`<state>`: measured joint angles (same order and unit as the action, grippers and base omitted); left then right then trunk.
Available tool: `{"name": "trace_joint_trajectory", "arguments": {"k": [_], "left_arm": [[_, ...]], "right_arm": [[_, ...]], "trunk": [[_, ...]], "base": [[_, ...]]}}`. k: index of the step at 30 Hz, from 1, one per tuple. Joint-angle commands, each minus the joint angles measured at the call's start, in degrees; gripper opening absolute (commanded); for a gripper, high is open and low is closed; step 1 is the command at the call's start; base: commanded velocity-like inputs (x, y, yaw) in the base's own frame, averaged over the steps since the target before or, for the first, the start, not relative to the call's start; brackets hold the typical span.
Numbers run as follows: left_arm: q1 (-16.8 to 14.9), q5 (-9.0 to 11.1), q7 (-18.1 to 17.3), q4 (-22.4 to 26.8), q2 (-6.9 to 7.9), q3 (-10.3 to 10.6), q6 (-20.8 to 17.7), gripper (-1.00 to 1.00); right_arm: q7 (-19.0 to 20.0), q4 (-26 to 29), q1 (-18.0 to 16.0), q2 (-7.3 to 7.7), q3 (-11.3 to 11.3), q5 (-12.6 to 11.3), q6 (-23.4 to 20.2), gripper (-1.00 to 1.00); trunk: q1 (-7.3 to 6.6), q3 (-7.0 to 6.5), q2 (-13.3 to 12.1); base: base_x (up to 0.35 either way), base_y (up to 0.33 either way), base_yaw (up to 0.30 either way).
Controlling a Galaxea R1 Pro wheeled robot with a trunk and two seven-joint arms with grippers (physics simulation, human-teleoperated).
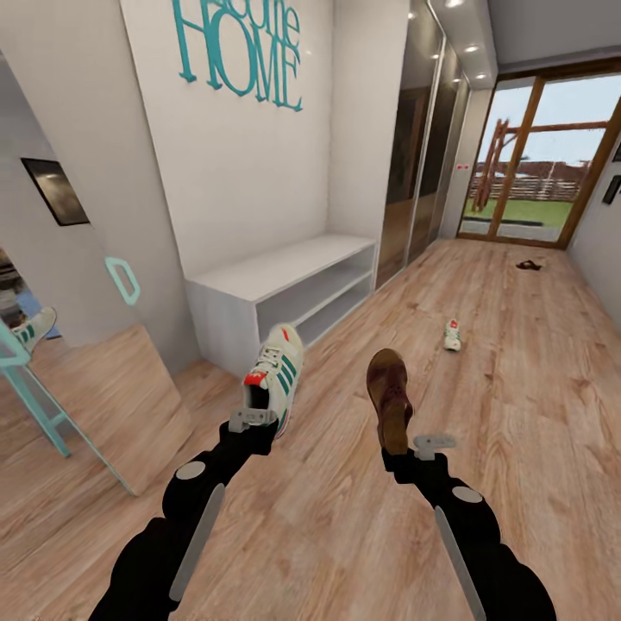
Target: Pick up the two gym shoes and the two sandals from the corridor floor and place them onto the hallstand (shoe rack) in the corridor, making sure they are on the rack and not on the floor. Arrange them so the two gym shoes are next to each other and the two sandals are next to each other.
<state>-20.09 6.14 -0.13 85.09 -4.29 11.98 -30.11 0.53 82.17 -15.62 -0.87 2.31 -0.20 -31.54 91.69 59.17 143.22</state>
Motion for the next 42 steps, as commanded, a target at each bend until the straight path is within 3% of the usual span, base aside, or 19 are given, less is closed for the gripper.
{"name": "trace_joint_trajectory", "arguments": {"k": [1,15,24,42], "left_arm": [[-0.1,0.5,0.0,0.0,-0.02,0.0,-0.3,-1.00],[0.0,0.5,0.0,0.1,-0.03,0.0,-0.4,-1.00],[0.0,0.5,0.0,0.1,-0.02,0.0,-0.4,-1.00],[0.0,0.5,0.0,0.1,-0.02,0.0,-0.4,-1.00]], "right_arm": [[0.0,0.1,0.0,-0.01,0.0,-0.2,-0.4,-1.00],[0.0,0.1,0.0,-0.01,0.0,-0.1,-0.4,-1.00],[0.0,0.1,0.0,-0.01,0.0,-0.1,-0.4,-1.00],[0.0,0.2,0.0,-0.01,0.0,-0.1,-0.4,-1.00]], "trunk": [[-0.01,-0.01,0.0],[-0.01,-0.89,0.0],[-0.01,-1.46,0.0],[-0.01,-2.59,0.0]], "base": [[0.000,0.000,0.235],[-0.006,0.000,0.235],[-0.241,0.000,0.235],[-0.061,0.000,0.235]]}}
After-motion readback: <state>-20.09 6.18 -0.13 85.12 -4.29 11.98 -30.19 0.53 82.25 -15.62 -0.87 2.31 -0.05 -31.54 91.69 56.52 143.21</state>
